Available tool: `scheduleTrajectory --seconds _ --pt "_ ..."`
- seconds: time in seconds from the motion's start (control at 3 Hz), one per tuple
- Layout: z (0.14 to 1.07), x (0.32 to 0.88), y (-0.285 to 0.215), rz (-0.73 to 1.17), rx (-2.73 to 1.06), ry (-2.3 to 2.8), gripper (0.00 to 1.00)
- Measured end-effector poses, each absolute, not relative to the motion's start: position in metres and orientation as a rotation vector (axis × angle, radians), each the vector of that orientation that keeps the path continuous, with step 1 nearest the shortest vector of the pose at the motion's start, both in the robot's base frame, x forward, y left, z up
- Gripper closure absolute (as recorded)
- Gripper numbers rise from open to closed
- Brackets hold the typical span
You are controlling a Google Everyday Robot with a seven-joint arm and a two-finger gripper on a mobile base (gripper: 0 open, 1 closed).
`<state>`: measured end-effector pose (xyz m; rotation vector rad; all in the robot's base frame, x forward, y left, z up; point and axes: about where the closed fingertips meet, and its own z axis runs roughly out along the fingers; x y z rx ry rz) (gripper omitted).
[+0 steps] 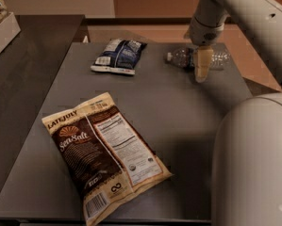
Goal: Place water bottle upright
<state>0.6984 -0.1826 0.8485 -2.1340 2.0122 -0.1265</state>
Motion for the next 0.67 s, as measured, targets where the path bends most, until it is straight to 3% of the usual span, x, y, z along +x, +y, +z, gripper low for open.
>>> scheduleTrajectory --seconds 0.33,0.67 --pt "0.8428 0.7032 -0.1827 -0.127 -2.157 2.017 0.0" --pt "0.8397 0.7055 -0.1832 -0.12 -2.173 2.017 0.18"
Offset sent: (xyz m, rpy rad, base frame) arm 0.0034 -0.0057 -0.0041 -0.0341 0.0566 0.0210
